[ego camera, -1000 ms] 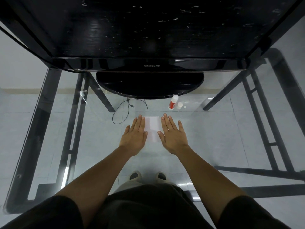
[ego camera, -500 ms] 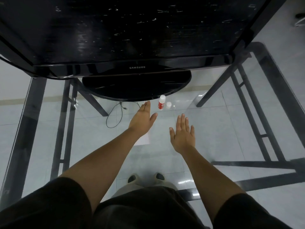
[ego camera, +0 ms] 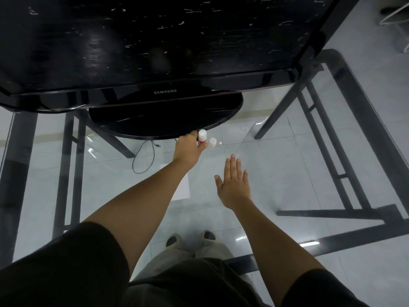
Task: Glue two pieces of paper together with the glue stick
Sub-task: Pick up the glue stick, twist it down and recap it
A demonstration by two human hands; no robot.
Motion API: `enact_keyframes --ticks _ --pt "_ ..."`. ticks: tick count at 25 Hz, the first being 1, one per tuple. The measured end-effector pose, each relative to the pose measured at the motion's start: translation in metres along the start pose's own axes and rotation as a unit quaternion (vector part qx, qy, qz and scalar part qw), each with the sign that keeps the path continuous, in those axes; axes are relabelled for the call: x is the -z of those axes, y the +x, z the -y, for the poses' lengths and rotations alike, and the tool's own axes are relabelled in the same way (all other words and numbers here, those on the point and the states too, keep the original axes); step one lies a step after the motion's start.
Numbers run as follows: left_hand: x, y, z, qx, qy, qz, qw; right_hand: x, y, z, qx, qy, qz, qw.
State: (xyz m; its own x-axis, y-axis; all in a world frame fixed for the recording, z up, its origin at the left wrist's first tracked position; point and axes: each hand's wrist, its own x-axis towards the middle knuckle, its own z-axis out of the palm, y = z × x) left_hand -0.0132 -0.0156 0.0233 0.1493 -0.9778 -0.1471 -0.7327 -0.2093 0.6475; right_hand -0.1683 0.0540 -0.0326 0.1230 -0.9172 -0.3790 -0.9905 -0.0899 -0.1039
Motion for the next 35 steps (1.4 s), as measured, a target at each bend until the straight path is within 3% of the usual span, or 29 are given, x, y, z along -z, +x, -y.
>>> enact_keyframes --ticks 4,9,13,15,18,24,29,32,35 --pt "0.006 -0.004 0.003 0.006 -0.021 0.000 1.000 -0.001 0.000 -0.001 0.000 0.004 -0.004 1.000" --pt "0.021 -0.024 0.013 0.053 -0.109 0.079 0.989 0.006 0.000 0.001 -0.005 0.045 -0.007 0.999" --pt "0.032 -0.046 0.024 0.099 -0.269 0.120 0.950 0.032 0.002 0.014 -0.008 0.226 -0.140 0.964" --pt "0.037 -0.056 0.030 0.106 -0.286 0.118 0.945 0.050 0.005 0.021 0.013 0.292 -0.185 0.938" --pt "0.045 -0.066 0.035 0.103 -0.291 0.084 0.947 0.074 0.005 0.031 0.038 0.393 -0.152 0.906" --pt "0.058 -0.073 0.024 0.070 -0.321 0.076 0.941 0.101 -0.004 0.049 0.039 0.525 0.025 0.850" --pt "0.060 -0.077 0.017 0.044 -0.318 0.078 0.944 0.111 -0.012 0.058 0.022 0.605 0.015 0.796" --pt "0.061 -0.083 0.017 0.056 -0.375 0.082 0.922 0.115 -0.015 0.059 -0.029 0.631 -0.008 0.775" --pt "0.060 -0.090 0.020 0.034 -0.362 0.038 0.931 0.118 -0.017 0.061 -0.046 0.646 -0.016 0.762"
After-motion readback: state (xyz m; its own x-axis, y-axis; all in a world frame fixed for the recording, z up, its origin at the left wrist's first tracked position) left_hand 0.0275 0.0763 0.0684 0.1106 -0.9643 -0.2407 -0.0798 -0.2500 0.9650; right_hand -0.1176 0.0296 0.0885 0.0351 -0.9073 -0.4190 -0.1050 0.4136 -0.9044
